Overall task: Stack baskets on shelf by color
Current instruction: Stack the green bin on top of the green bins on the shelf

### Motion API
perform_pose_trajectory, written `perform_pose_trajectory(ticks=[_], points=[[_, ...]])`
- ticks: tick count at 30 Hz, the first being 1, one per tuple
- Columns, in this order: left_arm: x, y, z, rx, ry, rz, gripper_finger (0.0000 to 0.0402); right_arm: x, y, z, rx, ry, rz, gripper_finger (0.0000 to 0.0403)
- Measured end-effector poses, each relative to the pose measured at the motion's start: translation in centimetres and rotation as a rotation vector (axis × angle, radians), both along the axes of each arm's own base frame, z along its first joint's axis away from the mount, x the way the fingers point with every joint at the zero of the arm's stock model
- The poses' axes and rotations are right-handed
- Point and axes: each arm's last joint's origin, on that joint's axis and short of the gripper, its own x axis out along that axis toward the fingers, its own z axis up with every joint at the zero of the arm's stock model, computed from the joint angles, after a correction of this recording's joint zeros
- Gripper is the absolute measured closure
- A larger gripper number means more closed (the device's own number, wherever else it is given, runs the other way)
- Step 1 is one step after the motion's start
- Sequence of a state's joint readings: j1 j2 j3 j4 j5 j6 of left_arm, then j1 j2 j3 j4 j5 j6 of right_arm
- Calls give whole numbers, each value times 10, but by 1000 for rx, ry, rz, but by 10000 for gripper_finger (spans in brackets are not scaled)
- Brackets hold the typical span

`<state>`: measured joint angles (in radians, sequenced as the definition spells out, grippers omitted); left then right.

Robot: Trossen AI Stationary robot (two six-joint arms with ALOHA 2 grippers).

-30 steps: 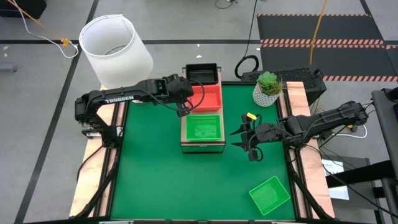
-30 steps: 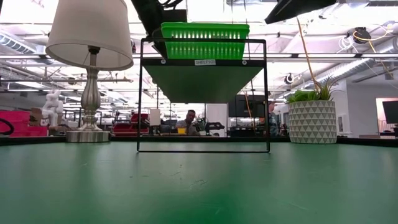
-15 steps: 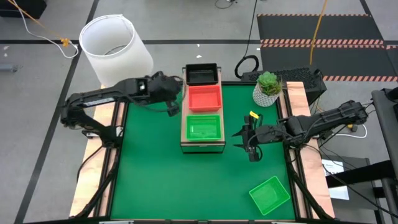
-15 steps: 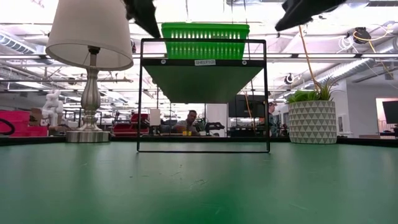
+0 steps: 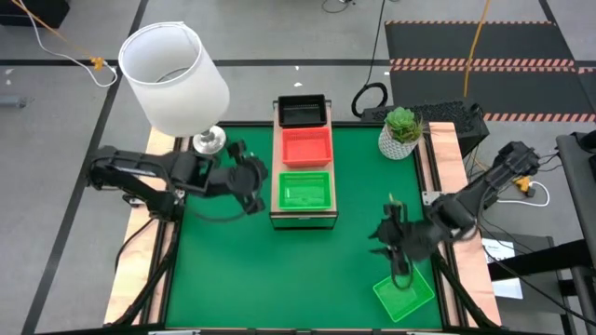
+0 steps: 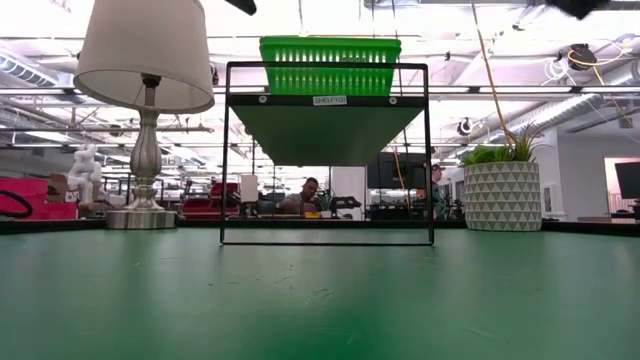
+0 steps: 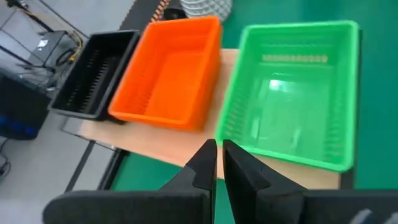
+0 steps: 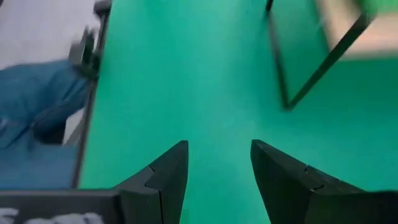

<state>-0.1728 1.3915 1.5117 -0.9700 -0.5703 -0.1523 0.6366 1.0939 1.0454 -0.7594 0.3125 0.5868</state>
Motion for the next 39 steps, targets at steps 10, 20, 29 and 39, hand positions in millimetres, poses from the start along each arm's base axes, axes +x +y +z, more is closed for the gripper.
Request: perform_pose_trajectory(ticks=[10, 20, 29, 39], points=[[3, -31, -39, 26, 5, -112, 371, -24, 62, -27, 167, 348, 16, 234], [3, -49, -44, -54, -54, -135, 371, -60, 104, -44, 287, 574, -3, 234], [4, -66, -37, -92, -157, -187, 371, -90, 133, -63, 215, 618, 88, 234], [7, -69, -33, -88, -208, -211, 371, -93, 137, -85, 33, 653, 128, 234]])
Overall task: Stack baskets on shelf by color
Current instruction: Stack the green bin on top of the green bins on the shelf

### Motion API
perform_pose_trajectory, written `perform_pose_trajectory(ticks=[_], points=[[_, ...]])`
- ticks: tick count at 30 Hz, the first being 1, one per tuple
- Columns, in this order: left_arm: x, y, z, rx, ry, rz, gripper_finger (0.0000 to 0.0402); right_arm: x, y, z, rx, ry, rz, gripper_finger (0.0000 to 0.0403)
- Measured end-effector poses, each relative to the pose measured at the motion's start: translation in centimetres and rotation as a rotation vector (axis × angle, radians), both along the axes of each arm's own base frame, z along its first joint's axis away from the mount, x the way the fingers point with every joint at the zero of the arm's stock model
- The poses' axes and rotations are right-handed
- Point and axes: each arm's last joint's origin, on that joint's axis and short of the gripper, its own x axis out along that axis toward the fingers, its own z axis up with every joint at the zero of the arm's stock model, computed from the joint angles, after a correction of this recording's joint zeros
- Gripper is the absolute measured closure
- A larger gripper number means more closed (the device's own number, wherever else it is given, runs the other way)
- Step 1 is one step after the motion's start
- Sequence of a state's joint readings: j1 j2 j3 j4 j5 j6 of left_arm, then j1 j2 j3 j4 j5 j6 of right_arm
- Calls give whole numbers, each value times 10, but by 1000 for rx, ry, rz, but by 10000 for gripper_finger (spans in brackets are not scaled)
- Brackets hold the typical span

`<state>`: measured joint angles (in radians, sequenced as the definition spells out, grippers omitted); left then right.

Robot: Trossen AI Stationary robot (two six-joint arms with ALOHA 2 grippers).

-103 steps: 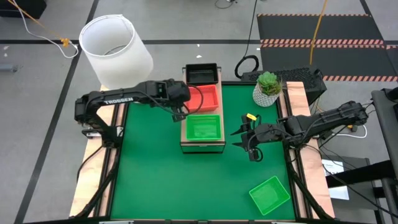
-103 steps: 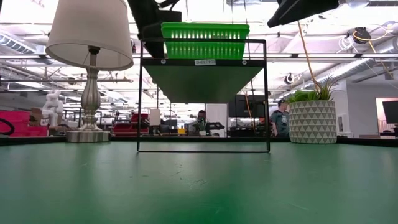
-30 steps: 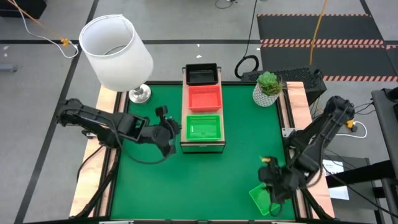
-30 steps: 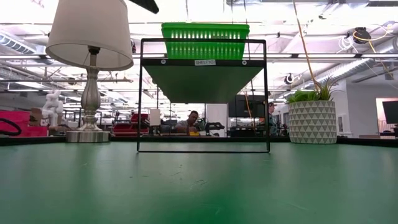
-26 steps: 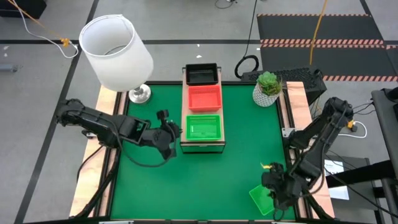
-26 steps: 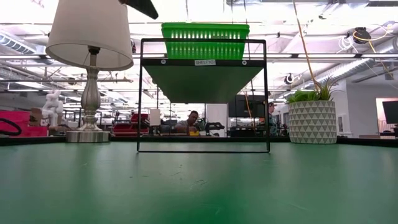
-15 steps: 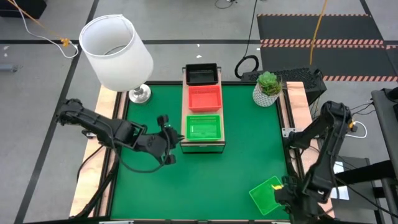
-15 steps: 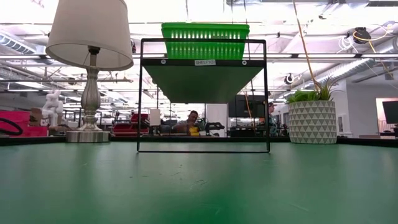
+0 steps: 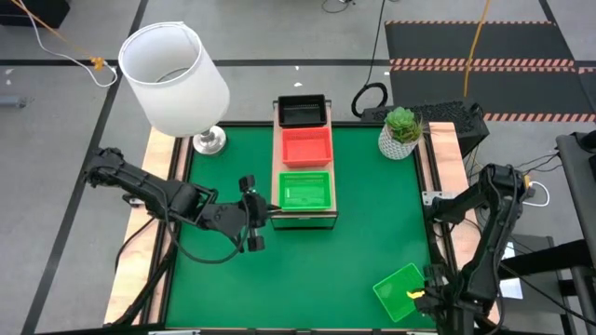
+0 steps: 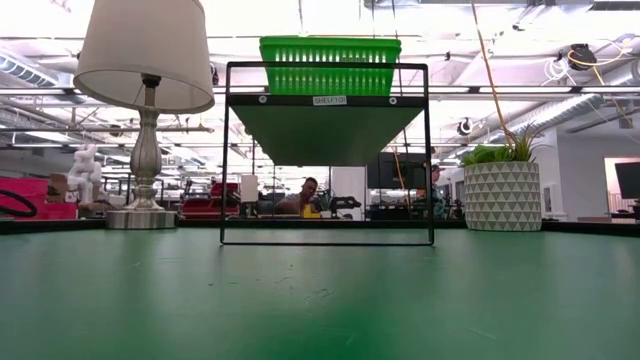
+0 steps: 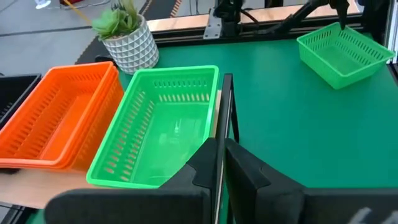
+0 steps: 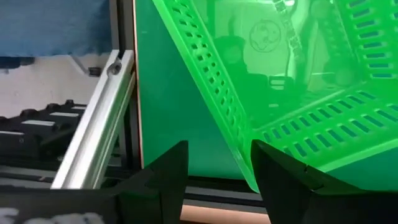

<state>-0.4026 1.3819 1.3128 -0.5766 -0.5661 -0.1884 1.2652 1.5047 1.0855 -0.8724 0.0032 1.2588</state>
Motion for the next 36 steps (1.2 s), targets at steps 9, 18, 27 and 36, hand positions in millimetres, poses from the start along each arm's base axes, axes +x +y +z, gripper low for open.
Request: perform_pose_trajectory(ticks=[9, 18, 27, 36], points=[[0, 0, 0, 19, 7, -11, 371, 2, -3, 0, -43, -59, 57, 286], [0, 0, 0, 22, 9, -13, 371, 3, -1, 0, -21, -63, 70, 350], [0, 0, 0, 22, 10, -14, 371, 3, -3, -9, -19, -70, 72, 293], [0, 0, 0, 22, 10, -15, 371, 2, -6, -19, -7, -70, 85, 359]])
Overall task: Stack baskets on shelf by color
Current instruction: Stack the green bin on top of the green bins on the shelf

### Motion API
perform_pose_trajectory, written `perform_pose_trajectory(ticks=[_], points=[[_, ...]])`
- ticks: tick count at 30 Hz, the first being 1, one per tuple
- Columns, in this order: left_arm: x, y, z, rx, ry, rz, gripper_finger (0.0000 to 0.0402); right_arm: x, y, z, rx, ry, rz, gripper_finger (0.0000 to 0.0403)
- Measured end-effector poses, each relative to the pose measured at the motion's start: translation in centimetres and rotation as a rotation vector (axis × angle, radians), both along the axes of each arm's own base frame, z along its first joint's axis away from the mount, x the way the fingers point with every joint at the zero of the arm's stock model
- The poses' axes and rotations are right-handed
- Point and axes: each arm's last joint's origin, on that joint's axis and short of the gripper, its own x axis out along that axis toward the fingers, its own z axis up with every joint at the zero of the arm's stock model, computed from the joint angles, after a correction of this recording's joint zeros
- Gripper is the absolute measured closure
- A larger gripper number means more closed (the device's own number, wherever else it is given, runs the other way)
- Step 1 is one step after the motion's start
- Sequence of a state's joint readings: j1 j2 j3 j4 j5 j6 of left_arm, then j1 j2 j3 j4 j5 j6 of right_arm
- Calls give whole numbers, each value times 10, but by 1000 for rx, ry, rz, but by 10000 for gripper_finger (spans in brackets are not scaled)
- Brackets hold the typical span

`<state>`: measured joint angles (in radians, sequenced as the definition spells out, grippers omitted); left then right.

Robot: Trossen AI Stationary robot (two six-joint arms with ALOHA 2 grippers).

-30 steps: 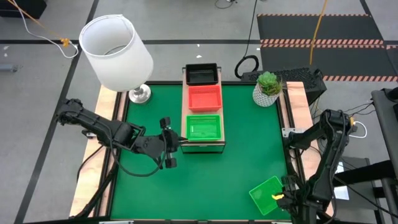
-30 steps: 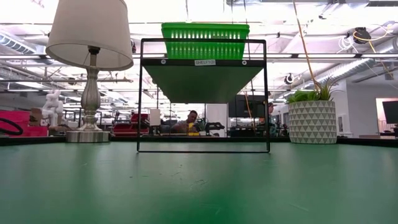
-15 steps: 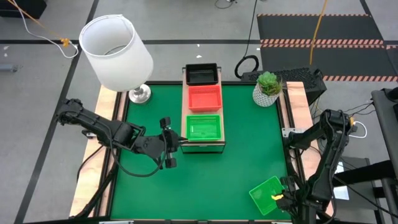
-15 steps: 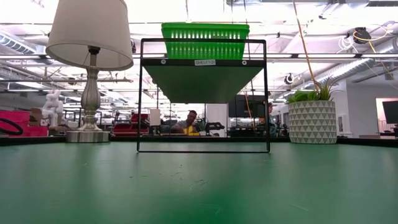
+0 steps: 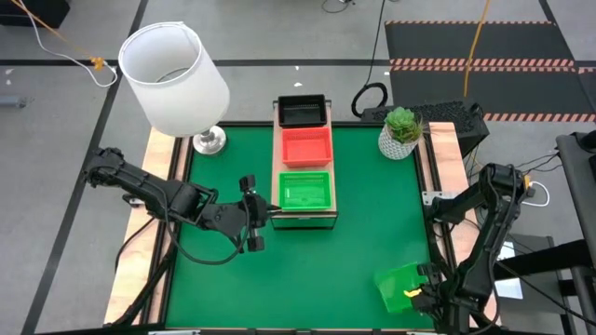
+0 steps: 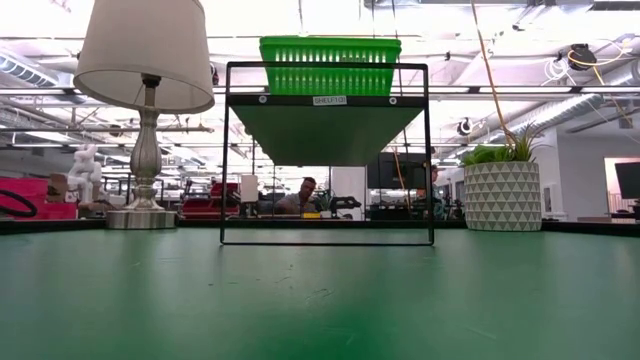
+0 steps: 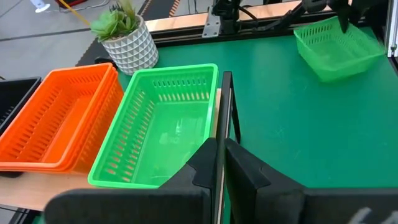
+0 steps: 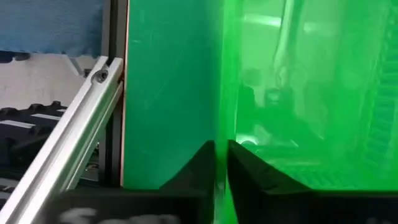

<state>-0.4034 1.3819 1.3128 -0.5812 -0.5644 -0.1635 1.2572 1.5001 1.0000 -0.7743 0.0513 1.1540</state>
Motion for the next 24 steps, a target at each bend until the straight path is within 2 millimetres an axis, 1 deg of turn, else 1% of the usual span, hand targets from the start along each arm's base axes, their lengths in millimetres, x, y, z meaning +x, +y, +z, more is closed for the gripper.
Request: perform_pose_trajectory(ticks=[2, 3, 7, 10, 12, 15, 17, 21, 24], points=[[0, 0, 0, 0, 0, 0, 371, 0, 0, 2, 9, -3, 3, 387], [0, 0, 0, 0, 0, 0, 371, 1, -1, 2, 9, -4, 8, 392], [0, 0, 0, -1, 0, -2, 371, 9, -6, 5, 16, -8, -24, 387], [0, 0, 0, 1, 1, -3, 371, 20, -13, 9, 25, -10, -74, 392], [0, 0, 0, 1, 1, -3, 371, 30, -21, 16, 29, -11, -122, 396], [0, 0, 0, 4, 8, -3, 371, 46, -33, 34, 34, -14, -209, 396], [-1, 0, -1, 14, 20, -6, 371, 58, -42, 50, 22, -13, -268, 396], [-2, 1, -3, 42, 47, -12, 371, 78, -57, 87, -19, -15, -336, 396], [-5, 3, -6, 66, 82, -6, 371, 90, -64, 115, -57, -41, -355, 396]])
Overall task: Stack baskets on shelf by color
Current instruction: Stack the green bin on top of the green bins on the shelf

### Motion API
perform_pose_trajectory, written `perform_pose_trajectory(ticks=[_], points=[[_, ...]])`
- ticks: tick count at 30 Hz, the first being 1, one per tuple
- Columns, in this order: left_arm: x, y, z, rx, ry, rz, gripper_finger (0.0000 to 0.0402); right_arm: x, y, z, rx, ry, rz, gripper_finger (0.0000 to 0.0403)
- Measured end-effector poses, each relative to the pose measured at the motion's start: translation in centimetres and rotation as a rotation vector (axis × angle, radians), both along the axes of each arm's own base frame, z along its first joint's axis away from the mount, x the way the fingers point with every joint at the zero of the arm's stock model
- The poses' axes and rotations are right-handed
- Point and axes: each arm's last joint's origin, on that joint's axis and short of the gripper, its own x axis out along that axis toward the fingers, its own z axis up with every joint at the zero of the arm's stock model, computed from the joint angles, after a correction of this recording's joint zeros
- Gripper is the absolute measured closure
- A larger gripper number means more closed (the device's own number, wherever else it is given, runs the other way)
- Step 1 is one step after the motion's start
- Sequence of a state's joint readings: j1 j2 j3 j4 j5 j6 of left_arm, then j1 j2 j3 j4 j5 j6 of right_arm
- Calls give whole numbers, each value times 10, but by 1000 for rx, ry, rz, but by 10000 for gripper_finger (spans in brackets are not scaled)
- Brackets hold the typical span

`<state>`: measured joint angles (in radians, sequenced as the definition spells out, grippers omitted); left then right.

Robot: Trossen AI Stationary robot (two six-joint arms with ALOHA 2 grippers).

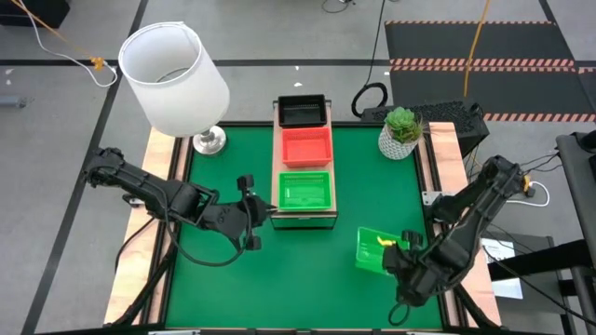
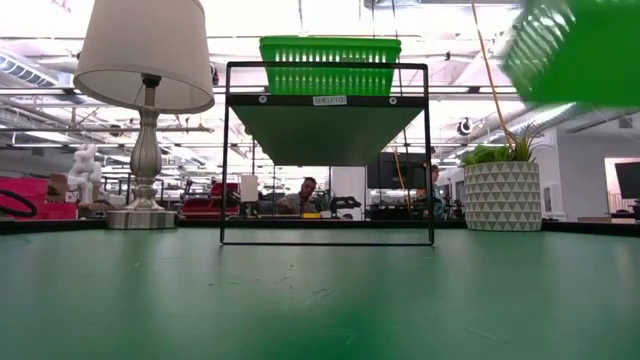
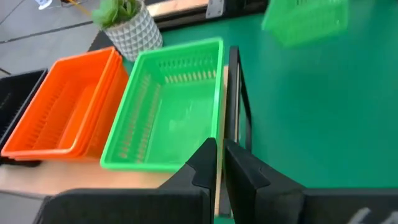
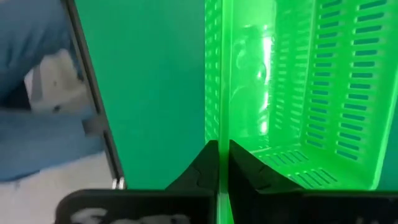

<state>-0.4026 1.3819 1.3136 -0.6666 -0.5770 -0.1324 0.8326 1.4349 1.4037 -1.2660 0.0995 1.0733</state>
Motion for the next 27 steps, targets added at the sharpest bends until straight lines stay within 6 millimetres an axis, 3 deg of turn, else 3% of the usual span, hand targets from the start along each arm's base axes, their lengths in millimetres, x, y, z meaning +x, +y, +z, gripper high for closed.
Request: perform_pose_trajectory(ticks=[6, 13, 20, 27], points=[[-5, 9, -8, 30, 106, 37, 371, 22, -10, 59, -122, -182, -3, 396], [-12, 16, -10, 29, 166, 78, 371, 56, -27, 107, -169, -348, 61, 396], [-34, 19, -12, 37, 141, 161, 371, 92, -55, 129, -234, -398, 181, 396], [-64, 31, -23, -6, 60, 196, 371, 118, -84, 133, -292, -387, 207, 396]])
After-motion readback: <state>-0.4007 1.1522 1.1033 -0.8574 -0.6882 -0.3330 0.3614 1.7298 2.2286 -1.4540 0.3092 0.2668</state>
